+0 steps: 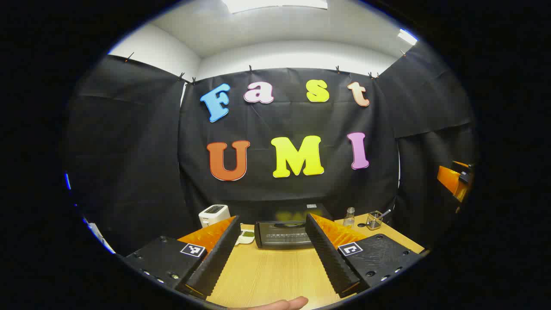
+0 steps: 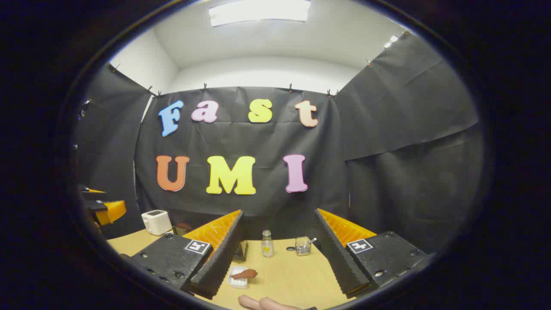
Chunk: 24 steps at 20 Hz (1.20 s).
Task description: Open the electric oven with the left hand, put the food in, and close the electric oven.
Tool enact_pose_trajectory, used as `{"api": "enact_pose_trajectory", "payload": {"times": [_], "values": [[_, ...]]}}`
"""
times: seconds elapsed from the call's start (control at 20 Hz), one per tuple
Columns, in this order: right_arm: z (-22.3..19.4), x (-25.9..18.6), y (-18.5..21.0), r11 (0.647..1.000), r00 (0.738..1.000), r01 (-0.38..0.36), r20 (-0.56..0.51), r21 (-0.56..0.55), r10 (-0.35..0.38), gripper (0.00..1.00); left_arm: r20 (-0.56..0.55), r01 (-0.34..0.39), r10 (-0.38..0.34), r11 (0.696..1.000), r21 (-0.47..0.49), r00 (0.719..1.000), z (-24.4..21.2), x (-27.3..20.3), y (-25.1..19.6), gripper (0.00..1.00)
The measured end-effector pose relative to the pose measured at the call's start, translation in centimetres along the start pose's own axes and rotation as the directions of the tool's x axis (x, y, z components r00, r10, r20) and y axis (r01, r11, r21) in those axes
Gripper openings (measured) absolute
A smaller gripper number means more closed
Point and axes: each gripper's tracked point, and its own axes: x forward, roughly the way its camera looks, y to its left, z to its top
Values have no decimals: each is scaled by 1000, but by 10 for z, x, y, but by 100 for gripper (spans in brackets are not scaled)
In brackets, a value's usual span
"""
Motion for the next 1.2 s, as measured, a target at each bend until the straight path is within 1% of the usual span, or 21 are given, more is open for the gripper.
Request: {"api": "enact_pose_trajectory", "payload": {"times": [0.15, 0.2, 0.25, 0.3, 0.35, 0.5, 0.6, 0.65, 0.7, 0.75, 0.8, 0.85, 1.05, 1.1, 1.15, 1.2], "values": [[-1, 4, -3, 1000, 1000, 4, 2, 5, -4, 96, 35, 0, 0, 1000, -1, 999, 9, -5, -4, 96], [-2, 5, -3, 1000, 1000, 3, 0, 8, -3, 100, 47, 3, -3, 1000, -3, 999, 11, -8, -7, 96], [-4, 6, -3, 1000, 1000, 1, -2, 12, -1, 96, 57, -3, 3, 1000, -1, 998, 13, -9, -6, 96], [-5, 9, -3, 1000, 1000, -5, -5, 17, 5, 96, 62, -15, 15, 1000, 4, 998, 13, -9, -4, 96], [-5, 10, -2, 1000, 1000, -11, -6, 21, 11, 100, 65, -20, 20, 1000, 5, 998, 13, -8, -3, 96], [-5, 16, -3, 999, 1000, -26, -2, 23, 26, 100, 71, -26, 25, 1000, 3, 997, 12, 2, -4, 96], [-5, 23, 0, 999, 999, -41, 1, 21, 41, 100, 49, -14, 15, 1000, -7, 999, 6, 13, -7, 96], [-8, 27, 2, 999, 999, -49, -1, 24, 49, 96, 50, -20, 21, 1000, -5, 999, 6, 20, -6, 96], [-8, 32, 3, 998, 998, -55, 1, 29, 55, 100, 54, -30, 30, 1000, 0, 998, 7, 28, -5, 96], [-9, 38, 3, 998, 998, -57, 1, 33, 57, 100, 59, -40, 40, 999, -1, 997, 7, 36, -6, 96], [-10, 44, 1, 998, 998, -56, 3, 35, 56, 96, 65, -40, 41, 999, -11, 997, 8, 46, -8, 96], [-11, 48, 1, 998, 998, -60, 8, 33, 60, 100, 67, -25, 26, 999, -23, 997, 6, 58, -14, 96], [-10, 63, 2, 997, 997, -78, 27, 23, 78, 100, 15, 13, -13, 998, -53, 1000, -12, 115, -22, 96], [-8, 67, 1, 997, 996, -78, 33, 21, 77, 96, -13, 35, -36, 997, -67, 999, -21, 128, -27, 96], [-7, 72, -2, 997, 997, -73, 41, 23, 72, 100, -36, 57, -60, 995, -87, 998, -29, 140, -34, 96], [-6, 76, -4, 997, 997, -69, 45, 25, 68, 100, -50, 74, -80, 992, -106, 996, -35, 152, -38, 96]]}}
